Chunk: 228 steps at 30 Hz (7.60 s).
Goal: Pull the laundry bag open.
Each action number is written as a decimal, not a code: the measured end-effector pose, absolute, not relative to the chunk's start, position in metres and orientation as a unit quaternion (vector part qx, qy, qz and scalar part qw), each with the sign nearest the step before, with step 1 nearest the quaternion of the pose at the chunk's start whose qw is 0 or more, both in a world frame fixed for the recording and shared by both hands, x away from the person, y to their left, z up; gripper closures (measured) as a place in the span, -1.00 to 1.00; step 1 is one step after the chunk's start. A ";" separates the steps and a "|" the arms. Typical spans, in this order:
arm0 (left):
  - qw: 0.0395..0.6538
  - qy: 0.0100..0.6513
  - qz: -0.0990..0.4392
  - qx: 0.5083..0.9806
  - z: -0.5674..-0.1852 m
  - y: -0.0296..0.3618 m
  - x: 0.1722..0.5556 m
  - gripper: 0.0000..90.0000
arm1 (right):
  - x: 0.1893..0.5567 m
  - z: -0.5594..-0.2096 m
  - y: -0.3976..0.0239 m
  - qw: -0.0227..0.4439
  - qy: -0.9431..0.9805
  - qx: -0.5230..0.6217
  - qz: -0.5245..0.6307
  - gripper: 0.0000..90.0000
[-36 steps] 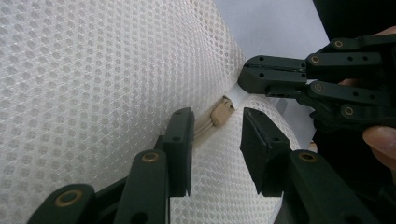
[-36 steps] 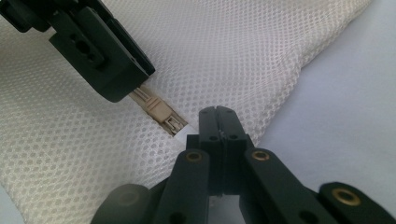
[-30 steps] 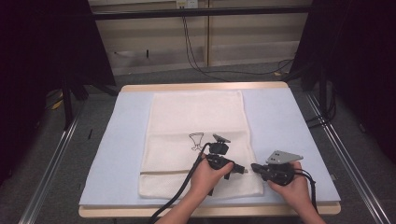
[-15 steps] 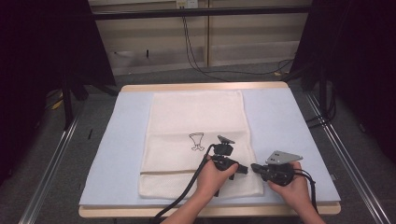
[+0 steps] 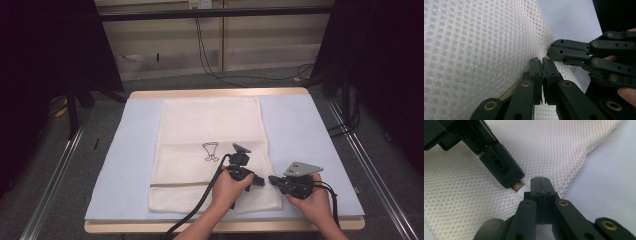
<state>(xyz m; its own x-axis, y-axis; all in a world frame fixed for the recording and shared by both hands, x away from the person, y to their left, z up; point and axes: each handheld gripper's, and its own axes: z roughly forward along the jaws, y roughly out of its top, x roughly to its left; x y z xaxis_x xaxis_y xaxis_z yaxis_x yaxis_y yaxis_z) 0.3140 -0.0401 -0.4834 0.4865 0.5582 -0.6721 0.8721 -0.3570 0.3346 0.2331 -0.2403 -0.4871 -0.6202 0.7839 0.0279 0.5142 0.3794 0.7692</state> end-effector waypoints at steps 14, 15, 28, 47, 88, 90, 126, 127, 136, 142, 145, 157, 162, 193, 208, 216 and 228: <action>0.334 0.454 -0.238 0.791 -0.478 -0.029 0.317 0.94 | 0.232 -0.487 -0.239 0.178 0.814 0.397 0.385 1.00; 0.334 0.449 -0.239 0.794 -0.478 -0.028 0.318 0.94 | 0.232 -0.487 -0.239 0.180 0.814 0.397 0.383 1.00; 0.322 0.452 -0.235 0.798 -0.470 -0.013 0.320 0.94 | 0.233 -0.487 -0.239 0.178 0.815 0.396 0.384 1.00; 0.321 0.458 -0.238 0.794 -0.466 0.010 0.322 0.94 | 0.234 -0.487 -0.240 0.174 0.814 0.398 0.385 1.00; 0.327 0.482 -0.221 0.782 -0.456 0.084 0.328 0.94 | 0.234 -0.487 -0.241 0.168 0.813 0.401 0.388 1.00; 0.329 0.478 -0.223 0.784 -0.456 0.088 0.329 0.94 | 0.234 -0.487 -0.240 0.170 0.812 0.402 0.387 1.00; 0.344 0.511 -0.206 0.760 -0.456 0.157 0.324 0.94 | 0.234 -0.487 -0.240 0.171 0.812 0.402 0.387 1.00; 0.345 0.510 -0.204 0.761 -0.456 0.158 0.325 0.94 | 0.234 -0.487 -0.240 0.170 0.812 0.402 0.387 1.00; 0.347 0.513 -0.198 0.760 -0.456 0.170 0.325 0.94 | 0.234 -0.487 -0.240 0.170 0.812 0.402 0.387 1.00; 0.355 0.524 -0.204 0.747 -0.456 0.181 0.325 0.94 | 0.234 -0.487 -0.240 0.171 0.812 0.403 0.386 1.00; 0.356 0.527 -0.195 0.747 -0.454 0.188 0.325 0.94 | 0.234 -0.487 -0.240 0.171 0.812 0.404 0.386 1.00; 0.359 0.544 -0.184 0.736 -0.453 0.214 0.320 0.94 | 0.234 -0.487 -0.240 0.170 0.811 0.406 0.387 1.00; 0.363 0.544 -0.183 0.734 -0.452 0.218 0.319 0.94 | 0.234 -0.487 -0.240 0.169 0.811 0.405 0.387 1.00; 0.376 0.578 -0.171 0.703 -0.451 0.272 0.318 0.94 | 0.234 -0.487 -0.240 0.167 0.810 0.406 0.388 1.00; 0.386 0.602 -0.178 0.677 -0.457 0.300 0.316 0.94 | 0.234 -0.487 -0.240 0.167 0.810 0.406 0.388 1.00; 0.368 0.609 -0.168 0.682 -0.459 0.300 0.314 0.94 | 0.234 -0.487 -0.240 0.169 0.810 0.407 0.387 1.00; 0.376 0.606 -0.138 0.687 -0.452 0.300 0.314 0.84 | 0.235 -0.487 -0.242 0.162 0.808 0.409 0.392 1.00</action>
